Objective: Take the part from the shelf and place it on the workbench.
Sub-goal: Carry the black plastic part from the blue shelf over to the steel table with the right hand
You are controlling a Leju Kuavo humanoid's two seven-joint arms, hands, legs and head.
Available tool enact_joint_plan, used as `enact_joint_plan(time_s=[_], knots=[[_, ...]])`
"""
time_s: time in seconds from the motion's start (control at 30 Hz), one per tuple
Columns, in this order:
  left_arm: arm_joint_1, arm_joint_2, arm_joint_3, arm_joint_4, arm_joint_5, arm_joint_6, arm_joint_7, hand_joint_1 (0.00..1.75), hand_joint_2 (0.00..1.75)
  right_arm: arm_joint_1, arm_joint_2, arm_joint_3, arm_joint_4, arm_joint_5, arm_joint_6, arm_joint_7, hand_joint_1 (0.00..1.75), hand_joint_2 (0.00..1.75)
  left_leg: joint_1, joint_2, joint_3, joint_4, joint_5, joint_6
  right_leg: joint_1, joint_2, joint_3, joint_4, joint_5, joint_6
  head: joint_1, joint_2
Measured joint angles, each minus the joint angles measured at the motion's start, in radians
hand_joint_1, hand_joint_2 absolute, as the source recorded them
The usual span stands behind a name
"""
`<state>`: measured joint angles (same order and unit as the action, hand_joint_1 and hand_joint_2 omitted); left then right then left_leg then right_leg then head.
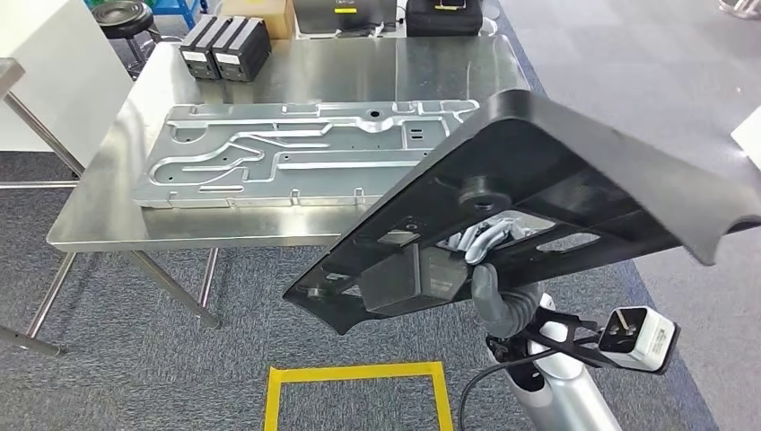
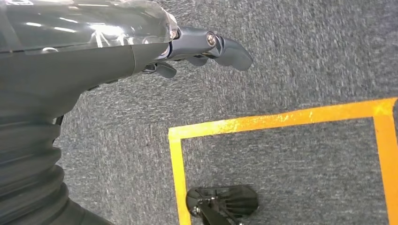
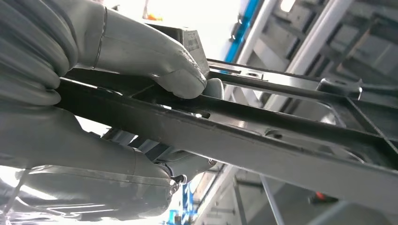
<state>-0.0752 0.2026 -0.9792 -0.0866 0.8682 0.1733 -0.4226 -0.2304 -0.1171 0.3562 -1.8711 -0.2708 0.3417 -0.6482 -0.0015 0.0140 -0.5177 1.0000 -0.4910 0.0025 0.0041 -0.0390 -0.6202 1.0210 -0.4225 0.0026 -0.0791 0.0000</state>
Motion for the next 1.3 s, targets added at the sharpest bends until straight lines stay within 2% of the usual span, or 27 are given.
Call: enact_joint_plan(time_s=[0.07,0.13,0.17,0.23,0.27,0.3,0.33,0.4,0.43,0.47,0.57,0.63,0.67,0.73,0.77,0.8,0.83,0.9,0.93,0.97,1.03,1.07,1.13,1.17,1.23,1.27,1.3], knots=[[-0.001,0.001,0.0,0.0,0.0,0.0,0.0,0.0,1.75,0.0,0.001,-0.002,0.0,-0.009,0.006,-0.002,1.75,1.75,0.002,0.01,0.006,0.001,-0.009,-0.011,-0.003,0.015,0.003,-0.005,-0.003,-0.01,0.0,0.0],[-0.004,0.002,0.0,0.0,0.0,0.0,0.0,0.0,1.75,-0.002,0.003,-0.004,0.0,-0.013,0.008,-0.002,1.75,1.75,0.005,0.007,-0.011,0.05,-0.039,-0.022,-0.008,0.026,0.013,-0.013,-0.006,-0.021,0.0,0.0],[-0.004,0.002,0.0,0.0,0.0,0.0,0.0,0.0,1.75,-0.002,0.005,-0.005,0.0,-0.015,0.008,-0.002,1.75,1.75,0.007,0.002,-0.038,0.106,-0.065,-0.027,-0.009,0.031,0.018,-0.014,-0.008,-0.025,0.0,0.0],[-0.002,0.003,0.0,0.0,0.0,-0.001,-0.001,0.0,1.75,0.001,0.007,-0.007,0.0,-0.016,0.008,-0.002,1.75,1.75,0.009,-0.004,-0.118,0.244,-0.115,-0.033,-0.009,0.041,0.024,-0.014,-0.015,-0.03,0.0,0.0],[-0.001,0.003,0.0,0.0,0.0,-0.003,-0.001,0.0,1.75,0.004,0.008,-0.008,-0.001,-0.016,0.007,-0.002,1.75,1.75,0.01,-0.004,-0.148,0.287,-0.119,-0.035,-0.009,0.046,0.028,-0.014,-0.019,-0.03,0.0,0.0],[0.001,0.003,0.0,0.0,0.0,-0.004,-0.001,0.0,1.75,0.008,0.008,-0.01,-0.002,-0.014,0.006,-0.002,1.75,1.75,0.012,-0.004,-0.163,0.294,-0.101,-0.036,-0.009,0.05,0.035,-0.014,-0.024,-0.029,0.0,0.0],[0.001,0.003,0.0,0.0,0.0,-0.005,-0.002,0.0,1.75,0.011,0.008,-0.013,-0.004,-0.012,0.004,-0.001,1.75,1.75,0.013,-0.005,-0.158,0.26,-0.063,-0.036,-0.009,0.054,0.043,-0.013,-0.03,-0.028,0.0,0.0],[0.0,0.005,0.0,0.0,0.0,-0.007,-0.003,0.0,1.75,0.016,0.009,-0.02,-0.012,-0.004,0.001,0.0,1.75,1.75,0.014,-0.006,-0.111,0.127,0.023,-0.032,-0.009,0.059,0.061,-0.012,-0.045,-0.021,0.0,0.0],[-0.001,0.006,0.0,0.0,0.0,-0.008,-0.004,0.0,1.75,0.017,0.01,-0.023,-0.017,-0.001,-0.001,0.0,1.75,1.75,0.012,-0.008,-0.088,0.069,0.046,-0.027,-0.008,0.061,0.067,-0.01,-0.052,-0.016,0.0,0.0],[-0.001,0.007,0.0,0.0,0.0,-0.01,-0.004,0.0,1.75,0.018,0.01,-0.025,-0.023,0.002,-0.002,0.002,1.75,1.75,0.01,-0.01,-0.072,0.032,0.053,-0.021,-0.008,0.062,0.071,-0.011,-0.056,-0.009,0.0,0.0],[0.0,0.008,-0.001,0.0,0.0,-0.012,-0.005,0.0,1.75,0.027,0.012,-0.028,-0.034,0.007,-0.004,0.005,1.75,1.75,0.008,-0.012,-0.056,0.006,0.044,0.001,-0.008,0.062,0.075,-0.003,-0.057,0.009,0.0,0.0],[-0.001,0.008,-0.001,0.0,0.0,-0.011,-0.004,0.0,1.75,0.031,0.012,-0.031,-0.038,0.008,-0.004,0.005,1.75,1.75,0.011,-0.013,-0.041,0.001,0.04,0.014,-0.009,0.056,0.056,0.046,-0.078,0.018,0.0,0.0],[-0.002,0.008,-0.001,0.0,0.0,-0.01,-0.004,0.0,1.75,0.031,0.012,-0.032,-0.039,0.008,-0.003,0.005,1.75,1.75,0.011,-0.013,-0.035,-0.001,0.037,0.019,-0.01,0.052,0.029,0.095,-0.099,0.022,0.0,0.0],[-0.001,0.008,-0.001,0.0,0.0,-0.006,-0.004,0.0,1.75,0.034,0.012,-0.034,-0.038,0.009,0.002,0.002,1.75,1.75,0.009,-0.013,-0.027,0.0,0.029,0.025,-0.011,0.049,-0.052,0.22,-0.145,0.027,0.0,0.0],[0.0,0.007,-0.001,0.0,0.0,-0.005,-0.004,0.0,1.75,0.035,0.012,-0.034,-0.037,0.009,0.005,0.001,1.75,1.75,0.008,-0.013,-0.023,0.0,0.024,0.025,-0.011,0.049,-0.088,0.265,-0.153,0.027,0.0,0.0],[0.0,0.007,-0.001,0.0,0.0,-0.004,-0.004,0.0,1.75,0.036,0.012,-0.034,-0.036,0.009,0.008,0.0,1.75,1.75,0.008,-0.013,-0.018,0.0,0.019,0.025,-0.011,0.048,-0.109,0.278,-0.144,0.026,0.0,0.0],[0.001,0.007,-0.001,0.0,0.0,-0.003,-0.004,0.0,1.75,0.036,0.012,-0.034,-0.035,0.008,0.01,0.0,1.75,1.75,0.008,-0.013,-0.009,0.0,0.012,0.024,-0.011,0.047,-0.11,0.253,-0.113,0.023,0.0,0.0],[0.001,0.007,0.0,0.0,0.0,-0.003,-0.004,0.0,1.75,0.035,0.012,-0.035,-0.035,0.007,0.011,-0.001,1.75,1.75,0.007,-0.014,0.013,0.0,-0.005,0.019,-0.008,0.042,-0.067,0.122,-0.018,0.013,0.0,0.0],[0.001,0.007,0.0,0.0,0.0,-0.003,-0.005,0.0,1.75,0.034,0.012,-0.036,-0.034,0.006,0.011,-0.002,1.75,1.75,0.006,-0.014,0.022,-0.001,-0.012,0.015,-0.005,0.038,-0.044,0.061,0.006,0.008,0.0,0.0],[0.001,0.007,0.0,0.0,0.0,-0.003,-0.005,0.0,1.75,0.034,0.012,-0.037,-0.034,0.005,0.011,-0.002,1.75,1.75,0.005,-0.014,0.027,-0.002,-0.019,0.01,-0.001,0.035,-0.029,0.021,0.018,0.002,0.0,0.0],[0.0,0.006,0.0,0.0,0.0,-0.003,-0.005,0.0,1.75,0.032,0.012,-0.039,-0.033,0.004,0.009,-0.002,1.75,1.75,0.002,-0.012,0.034,0.0,-0.024,-0.001,0.003,0.036,-0.022,0.0,0.005,-0.01,0.0,0.0],[0.0,0.006,0.0,0.0,0.0,-0.003,-0.005,0.0,1.75,0.033,0.012,-0.04,-0.033,0.004,0.009,-0.002,1.75,1.75,0.002,-0.011,0.035,0.005,-0.026,-0.006,0.001,0.038,-0.016,-0.003,0.008,-0.016,-0.001,0.0],[-0.001,0.006,0.0,0.0,0.0,-0.003,-0.006,0.0,1.75,0.031,0.013,-0.041,-0.033,0.004,0.009,-0.002,1.75,1.75,0.003,-0.011,0.021,0.051,-0.033,-0.014,-0.003,0.04,0.004,-0.012,0.003,-0.027,0.0,0.0],[-0.002,0.007,0.0,0.0,0.0,-0.003,-0.006,0.0,1.75,0.031,0.013,-0.041,-0.033,0.004,0.01,-0.002,1.75,1.75,0.005,-0.011,-0.006,0.102,-0.048,-0.019,-0.005,0.04,0.015,-0.015,-0.001,-0.031,-0.001,0.0],[-0.001,0.007,0.0,0.0,0.0,-0.003,-0.006,0.0,1.75,0.03,0.013,-0.041,-0.033,0.004,0.012,-0.002,1.75,1.75,0.008,-0.011,-0.086,0.231,-0.097,-0.029,-0.005,0.04,0.029,-0.017,-0.014,-0.036,-0.001,0.0],[0.001,0.007,0.0,0.0,0.0,-0.003,-0.006,0.0,1.75,0.032,0.013,-0.041,-0.033,0.004,0.012,-0.002,1.75,1.75,0.009,-0.011,-0.123,0.278,-0.119,-0.032,-0.005,0.041,0.036,-0.017,-0.021,-0.036,-0.001,0.0],[0.003,0.007,0.0,0.0,0.0,-0.003,-0.006,0.0,1.75,0.033,0.013,-0.041,-0.033,0.004,0.012,-0.002,1.75,1.75,0.011,-0.011,-0.147,0.296,-0.124,-0.034,-0.005,0.043,0.045,-0.017,-0.028,-0.035,-0.001,0.0]])
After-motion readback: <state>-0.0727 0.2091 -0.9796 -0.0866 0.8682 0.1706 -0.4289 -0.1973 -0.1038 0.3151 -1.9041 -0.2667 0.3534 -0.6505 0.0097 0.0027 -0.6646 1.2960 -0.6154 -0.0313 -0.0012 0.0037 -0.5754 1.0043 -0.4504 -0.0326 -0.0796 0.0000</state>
